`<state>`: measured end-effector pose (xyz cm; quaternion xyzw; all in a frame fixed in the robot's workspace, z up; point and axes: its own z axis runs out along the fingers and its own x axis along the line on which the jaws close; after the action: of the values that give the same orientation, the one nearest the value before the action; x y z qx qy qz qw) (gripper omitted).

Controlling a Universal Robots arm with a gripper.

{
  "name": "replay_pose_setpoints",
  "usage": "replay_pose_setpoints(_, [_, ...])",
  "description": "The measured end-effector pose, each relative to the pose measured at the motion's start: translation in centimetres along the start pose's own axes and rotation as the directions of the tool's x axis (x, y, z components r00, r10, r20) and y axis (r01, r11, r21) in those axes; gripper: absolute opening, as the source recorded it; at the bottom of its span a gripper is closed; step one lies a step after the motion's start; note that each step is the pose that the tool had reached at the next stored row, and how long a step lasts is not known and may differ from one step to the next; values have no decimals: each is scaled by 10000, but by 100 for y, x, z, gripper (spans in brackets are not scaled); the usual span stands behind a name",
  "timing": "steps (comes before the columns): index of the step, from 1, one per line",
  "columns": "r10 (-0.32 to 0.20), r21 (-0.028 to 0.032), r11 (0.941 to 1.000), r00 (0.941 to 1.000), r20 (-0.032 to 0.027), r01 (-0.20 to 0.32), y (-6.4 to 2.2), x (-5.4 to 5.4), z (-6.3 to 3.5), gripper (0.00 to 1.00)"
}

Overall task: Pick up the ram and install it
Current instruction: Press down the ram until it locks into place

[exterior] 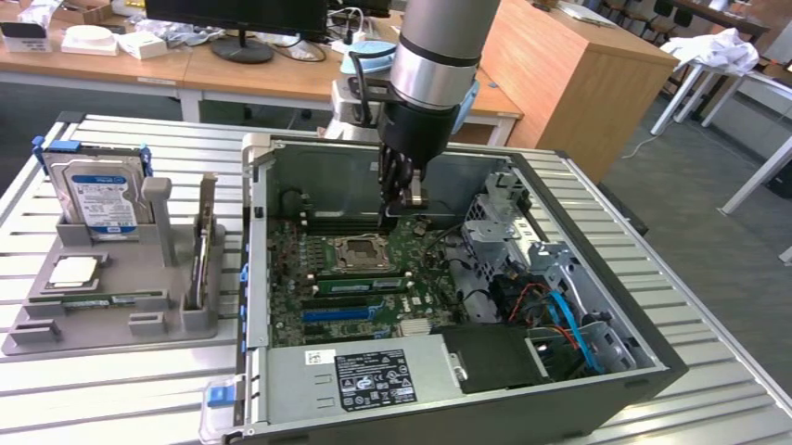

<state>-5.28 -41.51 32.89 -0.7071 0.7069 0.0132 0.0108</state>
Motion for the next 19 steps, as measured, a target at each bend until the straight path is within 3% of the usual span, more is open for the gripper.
replay_pose_setpoints(12, [53,1,10000,10000,-1,-53,0,0,0,10])
replay_pose_setpoints(19, [1008,33,9949,9949,3,-1008,2,0,3,10])
